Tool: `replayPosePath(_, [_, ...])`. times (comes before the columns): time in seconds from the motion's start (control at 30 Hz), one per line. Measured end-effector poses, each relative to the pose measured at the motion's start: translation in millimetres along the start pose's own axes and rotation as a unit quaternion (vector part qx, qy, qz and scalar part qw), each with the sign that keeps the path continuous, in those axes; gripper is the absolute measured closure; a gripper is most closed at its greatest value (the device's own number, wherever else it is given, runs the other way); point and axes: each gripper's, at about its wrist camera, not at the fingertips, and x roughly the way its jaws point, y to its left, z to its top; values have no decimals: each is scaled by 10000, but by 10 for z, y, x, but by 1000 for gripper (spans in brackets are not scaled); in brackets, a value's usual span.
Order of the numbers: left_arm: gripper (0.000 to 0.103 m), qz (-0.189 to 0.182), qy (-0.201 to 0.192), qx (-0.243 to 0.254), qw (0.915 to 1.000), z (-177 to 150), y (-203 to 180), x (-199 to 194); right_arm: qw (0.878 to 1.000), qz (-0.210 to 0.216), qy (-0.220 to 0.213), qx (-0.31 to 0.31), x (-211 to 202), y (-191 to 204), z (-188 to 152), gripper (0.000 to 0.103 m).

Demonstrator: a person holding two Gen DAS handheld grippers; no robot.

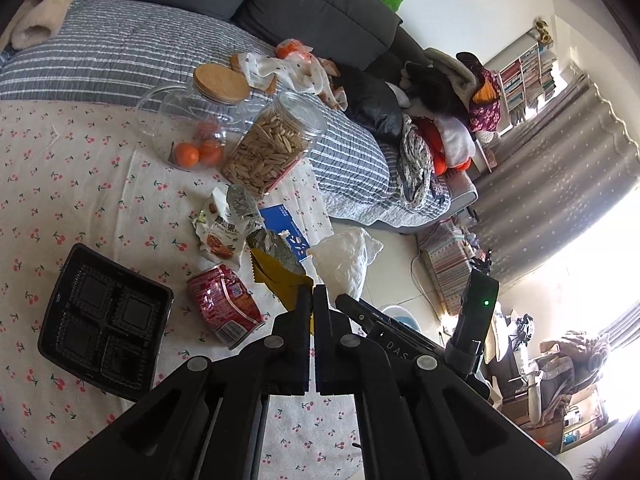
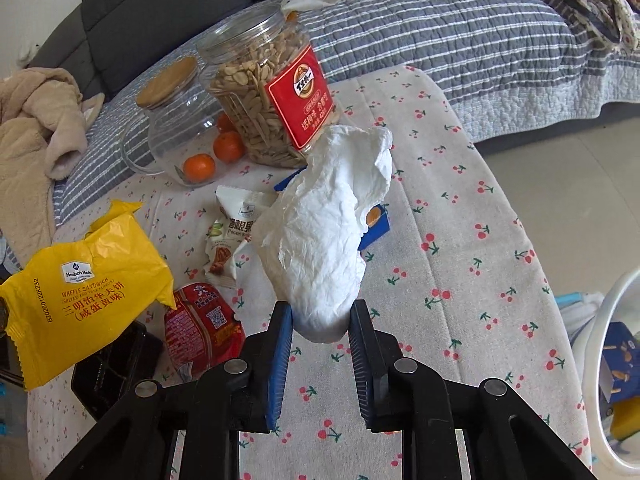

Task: Collect trash
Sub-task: 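Carry the yellow bag and white tissue over the white bin with both tools, then open both tools to drop the bag and tissue into the bin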

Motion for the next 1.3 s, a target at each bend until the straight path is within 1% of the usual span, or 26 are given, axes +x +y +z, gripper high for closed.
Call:
replayPosePath(0.2, [103,-140,37,157,9998,-87,-251,113,9997,51,-98,201,-292,-190,-44,77])
replayPosePath(0.4, [103,-369,216,314,9986,-213,-572,349,9993,-33,-88,373,-586,-455,-168,77])
replayPosePath(0.53, [103,-573,363,480,9965,-341,-856,572,9975,-92,-138,680,-845,-772,-227,77])
replayPosePath(0.67, [103,-785,582,665,9930,-510,-1165,832,9945,-315,-242,967,-1111,-1155,-298,77])
replayPosePath(0.83, [103,-1111,797,932,9862,-706,-1562,1124,9889,-561,-238,1359,-1363,-1623,-415,77])
replayPosePath(0.93, [103,-1260,935,1084,9816,-849,-1787,1307,9846,-674,-139,1605,-1452,-1874,-504,77])
replayPosePath(1.03, [103,-1284,1108,1191,9783,-985,-1933,1519,9803,-761,-33,1824,-1495,-2069,-573,77])
replayPosePath(1.17, [103,-1233,1351,1283,9747,-1145,-2075,1842,9780,-796,67,1925,-1507,-2217,-620,76])
replayPosePath(1.3, [103,-1078,1450,1429,9731,-1255,-2142,2088,9759,-880,165,1991,-1480,-2330,-633,76])
